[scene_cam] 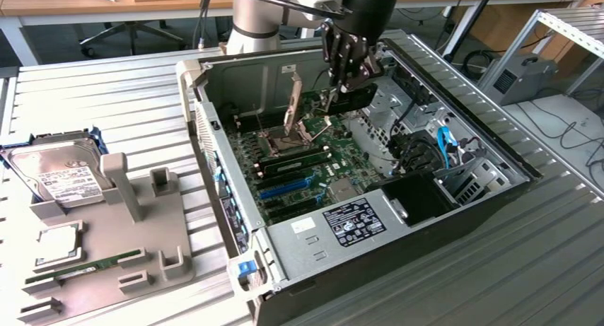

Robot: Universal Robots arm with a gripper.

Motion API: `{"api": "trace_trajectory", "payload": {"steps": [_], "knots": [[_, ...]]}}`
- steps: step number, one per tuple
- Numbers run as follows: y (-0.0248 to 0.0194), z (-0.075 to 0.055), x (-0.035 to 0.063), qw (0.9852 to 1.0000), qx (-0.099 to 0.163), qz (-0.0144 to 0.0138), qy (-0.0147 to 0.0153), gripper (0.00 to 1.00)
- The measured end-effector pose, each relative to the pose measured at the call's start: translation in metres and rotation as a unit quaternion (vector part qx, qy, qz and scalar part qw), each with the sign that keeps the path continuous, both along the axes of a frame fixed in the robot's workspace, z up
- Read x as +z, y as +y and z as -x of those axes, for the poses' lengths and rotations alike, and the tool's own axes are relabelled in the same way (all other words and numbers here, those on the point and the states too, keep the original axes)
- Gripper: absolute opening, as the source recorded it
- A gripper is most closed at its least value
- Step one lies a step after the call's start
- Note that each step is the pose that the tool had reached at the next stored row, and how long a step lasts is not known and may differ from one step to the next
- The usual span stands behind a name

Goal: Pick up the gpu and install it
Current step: 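Insert the gpu into the slot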

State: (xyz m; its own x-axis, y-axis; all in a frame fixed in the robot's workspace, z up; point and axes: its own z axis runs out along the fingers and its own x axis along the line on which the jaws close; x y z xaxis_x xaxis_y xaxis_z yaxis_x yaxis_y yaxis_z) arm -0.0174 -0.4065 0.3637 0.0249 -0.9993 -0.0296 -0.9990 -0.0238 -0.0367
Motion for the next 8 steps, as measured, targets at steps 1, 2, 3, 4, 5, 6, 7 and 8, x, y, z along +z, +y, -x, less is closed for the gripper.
{"api": "trace_trajectory", "payload": {"steps": [1, 2, 3, 4, 5, 6, 7, 8], "knots": [[-0.0002, 0.0008, -0.0003, 1.0000, 0.000, 0.0000, 0.0000, 0.26], [-0.0004, 0.0014, -0.0006, 1.0000, 0.000, 0.0000, 0.0000, 0.26], [-0.0006, 0.0020, -0.0010, 1.0000, 0.000, -0.0001, 0.0000, 0.26], [-0.0009, 0.0028, -0.0014, 1.0000, 0.000, -0.0001, 0.0000, 0.26], [-0.0014, 0.0037, -0.0021, 1.0000, 0.000, -0.0001, 0.0000, 0.26], [-0.0018, 0.0044, -0.0026, 1.0000, 0.000, -0.0001, 0.0000, 0.26], [-0.0022, 0.0050, -0.0030, 1.0000, 0.000, -0.0001, 0.0000, 0.26], [-0.0027, 0.0058, -0.0035, 1.0000, 0.000, -0.0002, 0.0000, 0.26]]}}
